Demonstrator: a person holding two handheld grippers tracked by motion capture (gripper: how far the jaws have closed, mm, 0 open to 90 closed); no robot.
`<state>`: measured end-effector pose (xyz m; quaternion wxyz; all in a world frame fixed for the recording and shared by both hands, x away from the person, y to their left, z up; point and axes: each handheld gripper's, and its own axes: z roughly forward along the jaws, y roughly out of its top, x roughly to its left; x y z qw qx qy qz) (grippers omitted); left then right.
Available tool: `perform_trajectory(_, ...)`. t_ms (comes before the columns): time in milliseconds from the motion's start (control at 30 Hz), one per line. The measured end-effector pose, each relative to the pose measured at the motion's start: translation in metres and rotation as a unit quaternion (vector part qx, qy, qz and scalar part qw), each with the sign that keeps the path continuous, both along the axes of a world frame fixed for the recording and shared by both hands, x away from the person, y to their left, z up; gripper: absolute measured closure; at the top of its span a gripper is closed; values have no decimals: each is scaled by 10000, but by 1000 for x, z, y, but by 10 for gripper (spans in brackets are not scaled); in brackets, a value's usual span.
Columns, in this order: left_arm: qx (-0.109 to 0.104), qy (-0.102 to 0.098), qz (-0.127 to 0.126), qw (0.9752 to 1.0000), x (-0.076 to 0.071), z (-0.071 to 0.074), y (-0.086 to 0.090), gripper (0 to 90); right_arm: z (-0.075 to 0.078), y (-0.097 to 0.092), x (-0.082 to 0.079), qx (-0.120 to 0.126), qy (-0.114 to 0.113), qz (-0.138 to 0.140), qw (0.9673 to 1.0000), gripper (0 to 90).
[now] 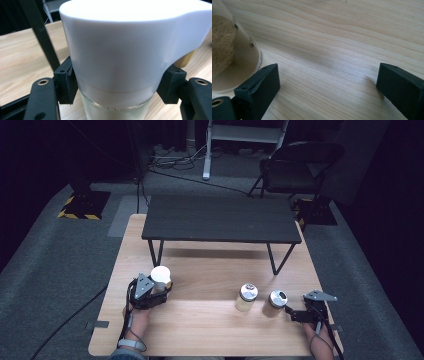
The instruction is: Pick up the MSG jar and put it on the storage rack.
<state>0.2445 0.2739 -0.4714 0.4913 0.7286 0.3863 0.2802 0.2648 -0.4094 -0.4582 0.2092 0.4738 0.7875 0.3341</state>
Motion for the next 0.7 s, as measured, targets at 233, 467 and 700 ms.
perform_trajectory(233, 42, -173, -146, 9997, -3, 21, -9, 305, 0, 0, 0, 1, -1, 0, 10000, 48)
perform_trajectory(467, -148, -291, -345, 9989, -1, 52, -17, 305, 0, 0, 0, -1, -4, 1, 10000, 48)
perform_trajectory(700, -145, -424, -620, 9971, 6, 95, -29, 305, 0, 0, 0, -1, -6, -5, 10000, 49)
